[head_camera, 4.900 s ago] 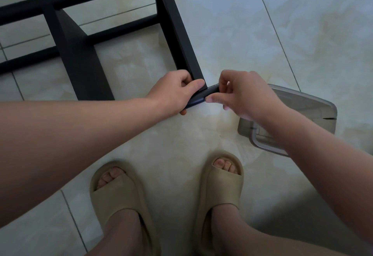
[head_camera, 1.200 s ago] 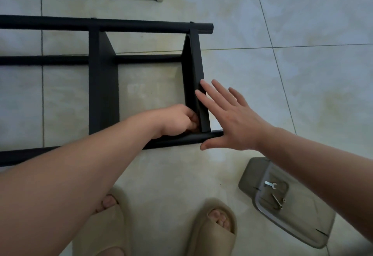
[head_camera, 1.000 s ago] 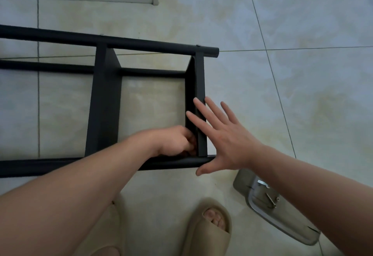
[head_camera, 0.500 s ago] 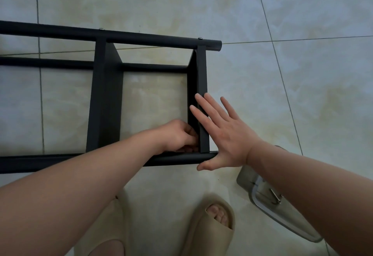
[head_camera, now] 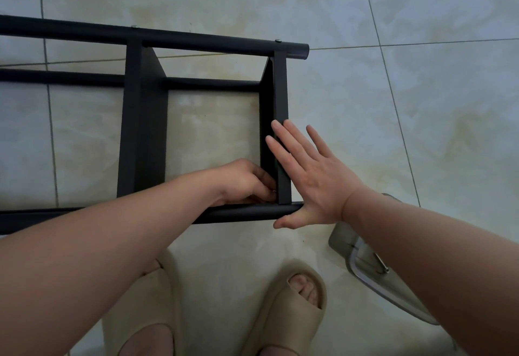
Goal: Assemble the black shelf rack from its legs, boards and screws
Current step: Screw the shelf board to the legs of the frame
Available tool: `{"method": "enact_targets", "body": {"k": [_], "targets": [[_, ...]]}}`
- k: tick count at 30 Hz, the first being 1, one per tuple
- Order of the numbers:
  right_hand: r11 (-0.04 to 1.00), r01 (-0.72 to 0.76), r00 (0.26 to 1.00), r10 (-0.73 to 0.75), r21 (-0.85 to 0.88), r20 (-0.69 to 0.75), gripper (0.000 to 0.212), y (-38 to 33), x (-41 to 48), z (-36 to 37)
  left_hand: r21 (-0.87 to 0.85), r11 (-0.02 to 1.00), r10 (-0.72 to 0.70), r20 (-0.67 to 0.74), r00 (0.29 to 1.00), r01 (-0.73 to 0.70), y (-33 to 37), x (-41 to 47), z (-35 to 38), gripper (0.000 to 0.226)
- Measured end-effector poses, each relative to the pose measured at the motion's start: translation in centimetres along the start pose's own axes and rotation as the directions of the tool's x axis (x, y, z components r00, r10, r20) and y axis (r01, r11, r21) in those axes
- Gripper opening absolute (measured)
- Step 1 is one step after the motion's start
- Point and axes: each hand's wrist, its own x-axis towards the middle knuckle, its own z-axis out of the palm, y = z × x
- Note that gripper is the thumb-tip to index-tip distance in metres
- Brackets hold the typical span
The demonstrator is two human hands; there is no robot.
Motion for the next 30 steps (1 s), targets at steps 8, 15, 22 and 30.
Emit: {"method": "enact_targets", "body": {"k": [8, 15, 22, 30], "targets": [[1.0, 0.008, 1.0, -0.007, 0.015, -0.026, 0.131, 0.1, 0.0, 0.2, 0.027, 1.0, 0.002, -0.021, 1.0, -0.001, -0.3, 0.0, 0.0, 0.018], [1.0, 0.005, 0.999, -0.004, 0.019, -0.032, 0.13, 0.1, 0.0, 0.2, 0.068, 0.997, 0.023, -0.017, 1.0, -0.022, -0.1, 0.2, 0.1, 0.019], [1.0, -0.015, 0.999, 0.015, 0.012, -0.04, 0.129, 0.0, -0.1, 0.1, -0.047, 0.998, -0.045, 0.062, 0.997, 0.048, 0.1, 0.6, 0.0, 0.014], [0.993, -0.105, 0.993, 0.107, 0.055, -0.042, 0.127, 0.2, -0.6, 0.1, 0.064, 0.996, -0.068, 0.089, 0.994, 0.063, 1.9, 1.0, -0.2, 0.01]]}}
